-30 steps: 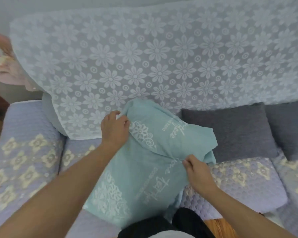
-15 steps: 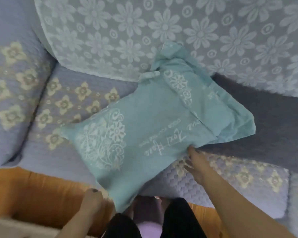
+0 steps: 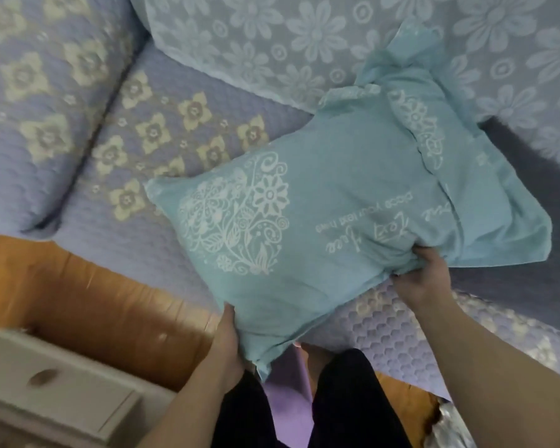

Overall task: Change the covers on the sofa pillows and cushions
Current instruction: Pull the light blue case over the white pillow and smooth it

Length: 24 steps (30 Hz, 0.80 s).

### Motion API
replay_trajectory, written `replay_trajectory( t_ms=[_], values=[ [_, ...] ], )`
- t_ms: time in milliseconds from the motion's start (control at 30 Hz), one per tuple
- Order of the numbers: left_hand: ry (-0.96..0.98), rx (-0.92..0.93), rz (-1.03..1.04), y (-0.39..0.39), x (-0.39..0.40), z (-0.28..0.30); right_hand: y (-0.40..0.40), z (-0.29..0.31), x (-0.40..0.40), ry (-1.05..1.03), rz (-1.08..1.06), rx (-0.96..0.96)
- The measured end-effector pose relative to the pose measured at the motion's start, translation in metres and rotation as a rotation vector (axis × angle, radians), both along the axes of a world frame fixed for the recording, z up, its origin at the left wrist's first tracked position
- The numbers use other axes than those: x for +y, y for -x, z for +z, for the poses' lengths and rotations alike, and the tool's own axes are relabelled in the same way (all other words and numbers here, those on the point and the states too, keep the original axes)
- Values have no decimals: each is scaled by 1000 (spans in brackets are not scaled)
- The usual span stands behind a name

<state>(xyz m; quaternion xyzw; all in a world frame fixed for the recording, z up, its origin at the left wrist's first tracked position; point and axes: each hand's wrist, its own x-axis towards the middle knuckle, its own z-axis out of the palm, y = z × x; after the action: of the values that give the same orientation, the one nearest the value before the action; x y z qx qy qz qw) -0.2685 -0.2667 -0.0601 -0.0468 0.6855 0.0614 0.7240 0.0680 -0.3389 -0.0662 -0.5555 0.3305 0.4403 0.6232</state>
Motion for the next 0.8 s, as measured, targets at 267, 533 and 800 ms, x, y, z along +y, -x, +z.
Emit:
replay_trajectory(
  t_ms=[267, 533, 800],
  values=[
    [-456, -96, 234, 52, 146, 157, 31, 124, 45, 1, 58, -231],
    [-780, -164, 544, 56, 267, 266, 78, 310, 106, 98, 140, -792],
    [-756, -198, 575, 48, 295, 310, 81, 320, 84, 178, -129, -315]
  ],
)
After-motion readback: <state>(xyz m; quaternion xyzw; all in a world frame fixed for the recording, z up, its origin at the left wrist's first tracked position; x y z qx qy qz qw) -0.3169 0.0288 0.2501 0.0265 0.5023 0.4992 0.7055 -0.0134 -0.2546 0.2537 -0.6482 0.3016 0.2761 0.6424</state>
